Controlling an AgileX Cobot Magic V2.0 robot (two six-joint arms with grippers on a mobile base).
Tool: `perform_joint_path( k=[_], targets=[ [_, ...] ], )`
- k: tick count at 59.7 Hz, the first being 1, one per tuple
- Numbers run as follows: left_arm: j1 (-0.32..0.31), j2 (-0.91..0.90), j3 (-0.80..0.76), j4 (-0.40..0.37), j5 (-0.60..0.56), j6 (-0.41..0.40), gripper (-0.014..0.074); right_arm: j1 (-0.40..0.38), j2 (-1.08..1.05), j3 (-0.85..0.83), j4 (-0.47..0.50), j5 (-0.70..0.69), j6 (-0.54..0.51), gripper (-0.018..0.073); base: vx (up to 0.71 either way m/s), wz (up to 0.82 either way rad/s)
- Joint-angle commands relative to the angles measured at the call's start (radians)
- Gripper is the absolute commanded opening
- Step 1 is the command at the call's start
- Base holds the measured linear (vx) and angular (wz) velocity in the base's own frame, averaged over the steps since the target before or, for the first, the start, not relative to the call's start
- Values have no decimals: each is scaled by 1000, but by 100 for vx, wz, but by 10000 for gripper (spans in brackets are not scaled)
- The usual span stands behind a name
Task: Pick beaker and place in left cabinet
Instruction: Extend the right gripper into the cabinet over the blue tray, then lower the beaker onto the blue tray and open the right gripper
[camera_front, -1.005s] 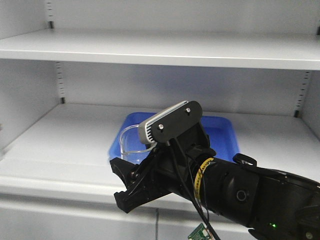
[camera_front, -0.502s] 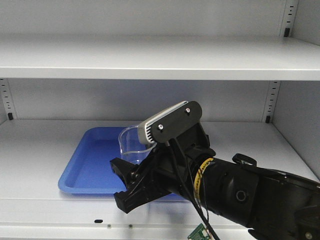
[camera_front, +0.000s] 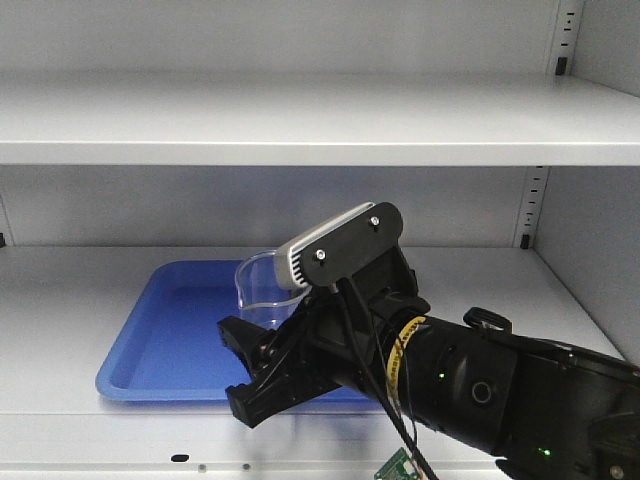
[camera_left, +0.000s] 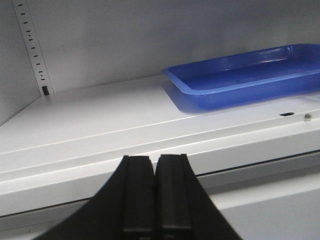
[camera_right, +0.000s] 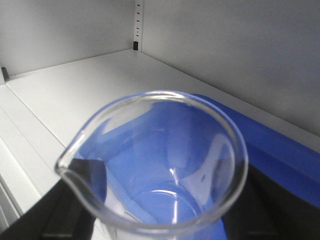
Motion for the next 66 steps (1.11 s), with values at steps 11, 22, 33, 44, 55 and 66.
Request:
perform_joint_path(
  k=[11, 22, 33, 44, 55, 66],
  targets=[
    [-1, -19, 16, -3, -75, -3, 1, -4, -38, -38, -6, -89, -2, -1, 0, 0],
    [-1, -19, 16, -3, -75, -3, 1, -4, -35, -38, -3, -89, -2, -1, 0, 0],
    [-1, -19, 16, -3, -75, -3, 1, -8, 15, -46, 4, -13, -2, -1, 0, 0],
    [-1, -19, 16, -3, -75, -3, 1, -60, 126, -130, 7, -2, -1, -1, 0, 0],
    [-1, -19, 16, -3, -75, -3, 1, -104, 261, -252, 22, -16, 2, -1, 0, 0],
    [-1, -19, 16, -3, -75, -3, 1, -123, 393, -379, 20, -17, 2, 0, 0, 0]
  ],
)
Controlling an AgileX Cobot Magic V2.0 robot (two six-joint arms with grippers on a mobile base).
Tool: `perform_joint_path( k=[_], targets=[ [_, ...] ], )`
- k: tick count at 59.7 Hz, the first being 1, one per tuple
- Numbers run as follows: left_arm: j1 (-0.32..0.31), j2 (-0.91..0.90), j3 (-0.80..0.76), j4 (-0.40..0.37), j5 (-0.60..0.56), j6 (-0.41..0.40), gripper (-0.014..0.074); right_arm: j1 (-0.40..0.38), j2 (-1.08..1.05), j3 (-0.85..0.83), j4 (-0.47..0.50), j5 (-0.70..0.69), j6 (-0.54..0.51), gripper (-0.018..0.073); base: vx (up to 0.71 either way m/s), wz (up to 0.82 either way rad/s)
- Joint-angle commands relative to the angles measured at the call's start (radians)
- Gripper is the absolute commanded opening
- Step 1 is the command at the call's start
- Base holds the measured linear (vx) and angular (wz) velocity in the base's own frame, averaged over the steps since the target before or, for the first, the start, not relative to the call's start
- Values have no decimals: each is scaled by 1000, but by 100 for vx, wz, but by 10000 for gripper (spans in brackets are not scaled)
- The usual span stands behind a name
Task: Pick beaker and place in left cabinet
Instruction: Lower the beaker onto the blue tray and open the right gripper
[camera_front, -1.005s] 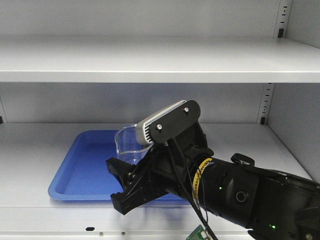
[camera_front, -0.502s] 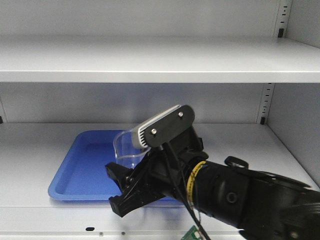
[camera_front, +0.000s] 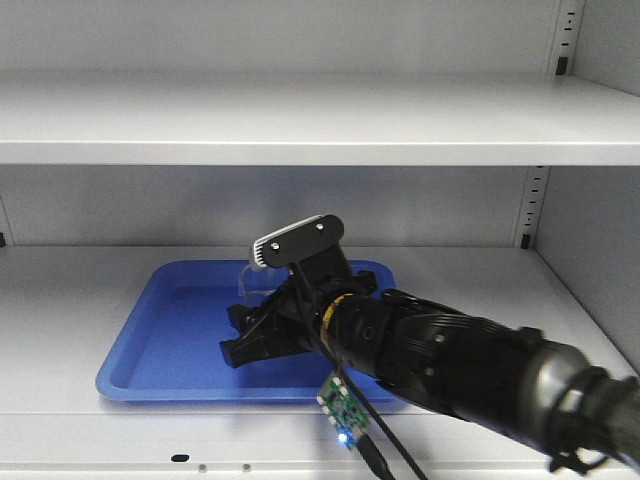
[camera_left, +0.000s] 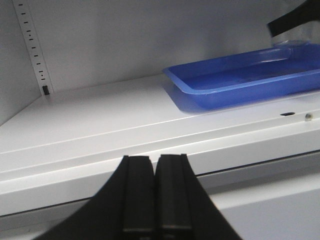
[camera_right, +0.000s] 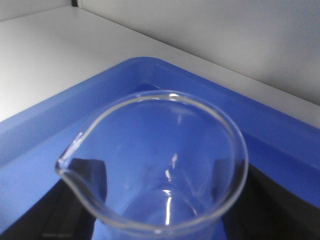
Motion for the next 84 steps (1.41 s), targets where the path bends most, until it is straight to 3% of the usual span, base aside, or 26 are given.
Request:
perform_joint_path(
  k=[1, 11, 22, 38, 47, 67, 74, 84],
  targets=[
    [-1, -19, 16, -3, -75, -3, 1, -10, 4, -84, -3, -55, 3, 1, 0, 0],
    [-1, -19, 16, -3, -75, -3, 1, -10, 72, -117, -2, -54, 10, 4, 0, 0],
    [-1, -19, 16, -3, -75, -3, 1, -10, 110, -117, 17, -47, 121, 25, 0, 0],
    [-1, -19, 16, -3, -75, -3, 1, -10, 124, -117, 17, -40, 125, 95, 0, 0],
    [-1, -19, 16, -3, -75, -3, 1, -10, 122, -117, 17, -41, 125, 211, 0, 0],
    [-1, -19, 16, -3, -75, -3, 1, -10, 115, -117, 17, -45, 125, 663, 0, 0],
    [-1, -19, 16, -3, -75, -3, 1, -10, 98, -117, 17, -44, 125, 725, 0, 0],
    [-1, -19, 16, -3, -75, -3, 1, -10, 54, -117, 17, -44, 125, 717, 0, 0]
  ],
)
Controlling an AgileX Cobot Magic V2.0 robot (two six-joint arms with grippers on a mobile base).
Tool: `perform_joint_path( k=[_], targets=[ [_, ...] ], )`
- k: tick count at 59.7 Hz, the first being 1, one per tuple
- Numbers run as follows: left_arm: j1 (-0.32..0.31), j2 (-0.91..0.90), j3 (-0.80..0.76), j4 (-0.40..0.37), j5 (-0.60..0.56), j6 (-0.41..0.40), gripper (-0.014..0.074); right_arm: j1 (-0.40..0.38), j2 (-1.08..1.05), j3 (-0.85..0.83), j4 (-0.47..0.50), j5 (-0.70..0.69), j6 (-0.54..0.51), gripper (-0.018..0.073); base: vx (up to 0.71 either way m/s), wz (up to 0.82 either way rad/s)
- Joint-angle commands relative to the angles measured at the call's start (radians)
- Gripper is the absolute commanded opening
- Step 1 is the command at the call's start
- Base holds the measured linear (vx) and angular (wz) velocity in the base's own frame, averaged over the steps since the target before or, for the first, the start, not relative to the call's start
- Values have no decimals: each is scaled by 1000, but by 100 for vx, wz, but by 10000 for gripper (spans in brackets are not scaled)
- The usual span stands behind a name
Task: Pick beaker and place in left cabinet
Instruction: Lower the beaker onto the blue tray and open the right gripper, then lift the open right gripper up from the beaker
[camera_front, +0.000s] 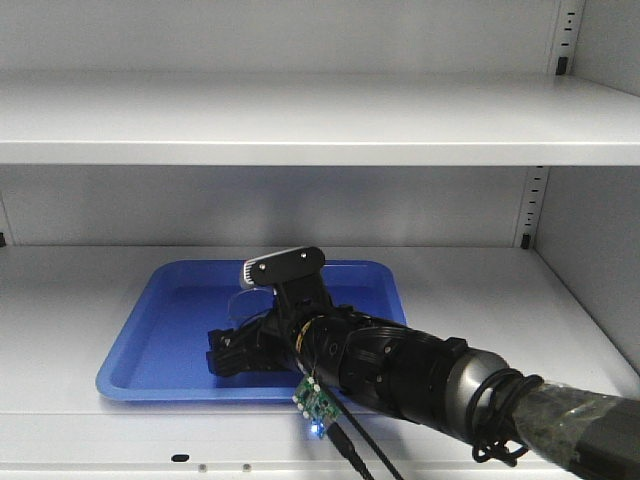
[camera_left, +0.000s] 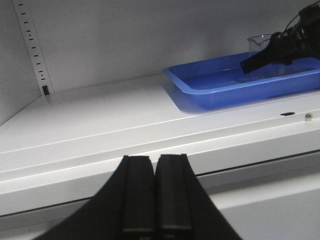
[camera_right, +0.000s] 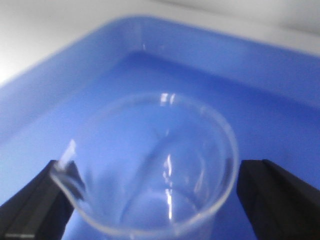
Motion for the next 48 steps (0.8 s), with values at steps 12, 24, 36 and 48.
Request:
perform_joint_path(
  k=[12, 24, 36, 48],
  targets=[
    [-1, -19, 16, -3, -75, -3, 1, -6, -144, -27, -2, -43, 1, 660, 0, 0],
    [-1, -19, 16, -3, -75, -3, 1, -6, -188, -27, -2, -41, 1, 564, 0, 0],
    [-1, -19, 16, -3, -75, -3, 1, -6, -235, -24, -1, -24, 3, 396, 0, 0],
    [-1, -19, 16, -3, -75, -3, 1, 32, -271, -24, 3, 106, 2, 224, 0, 0]
  ],
)
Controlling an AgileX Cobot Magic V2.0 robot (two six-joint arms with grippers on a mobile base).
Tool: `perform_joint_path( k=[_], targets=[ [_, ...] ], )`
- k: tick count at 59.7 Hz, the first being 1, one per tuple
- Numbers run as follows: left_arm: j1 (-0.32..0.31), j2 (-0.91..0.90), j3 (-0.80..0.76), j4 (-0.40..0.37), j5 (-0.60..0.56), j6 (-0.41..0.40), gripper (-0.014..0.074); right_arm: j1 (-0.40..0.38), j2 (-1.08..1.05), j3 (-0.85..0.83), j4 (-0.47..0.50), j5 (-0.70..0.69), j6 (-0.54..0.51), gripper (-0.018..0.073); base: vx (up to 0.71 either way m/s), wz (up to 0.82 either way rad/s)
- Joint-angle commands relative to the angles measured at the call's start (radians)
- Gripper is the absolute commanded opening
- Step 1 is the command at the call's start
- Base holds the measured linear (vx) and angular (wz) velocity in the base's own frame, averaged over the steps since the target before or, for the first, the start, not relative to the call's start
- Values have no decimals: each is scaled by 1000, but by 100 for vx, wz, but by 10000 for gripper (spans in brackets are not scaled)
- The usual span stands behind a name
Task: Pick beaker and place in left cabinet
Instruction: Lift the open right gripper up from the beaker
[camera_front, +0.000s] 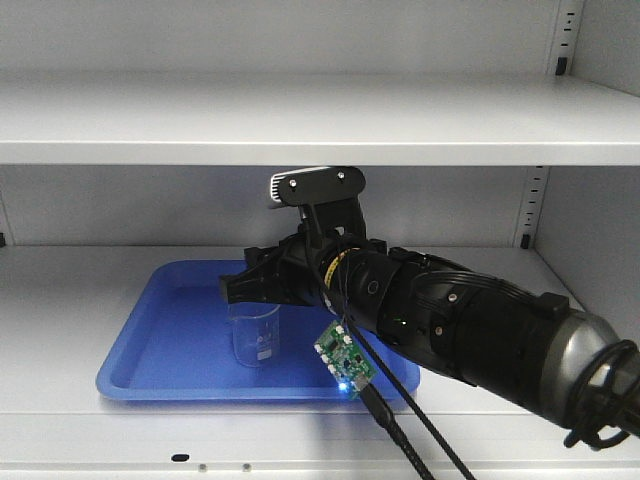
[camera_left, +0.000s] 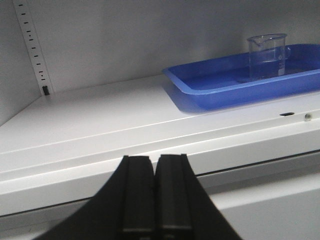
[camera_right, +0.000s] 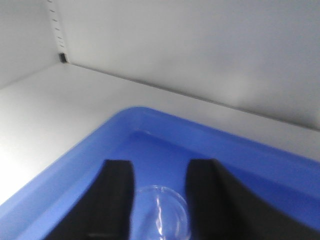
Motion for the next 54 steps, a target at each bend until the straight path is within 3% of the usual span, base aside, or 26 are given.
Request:
perform_joint_path(
  k=[1, 17, 33, 54],
  targets=[
    [-1, -19, 16, -3, -75, -3, 1, 17, -72, -33, -7, 14, 2, 211, 0, 0],
    [-1, -19, 16, -3, -75, -3, 1, 84, -78, -33, -11, 62, -2, 111, 0, 0],
    [-1, -19, 16, -3, -75, -3, 1, 94, -81, -33, -14, 59, -28, 18, 0, 0],
    [-1, -19, 16, -3, -75, -3, 1, 94, -80, -33, -14, 72, -28, 1, 0, 0]
  ],
)
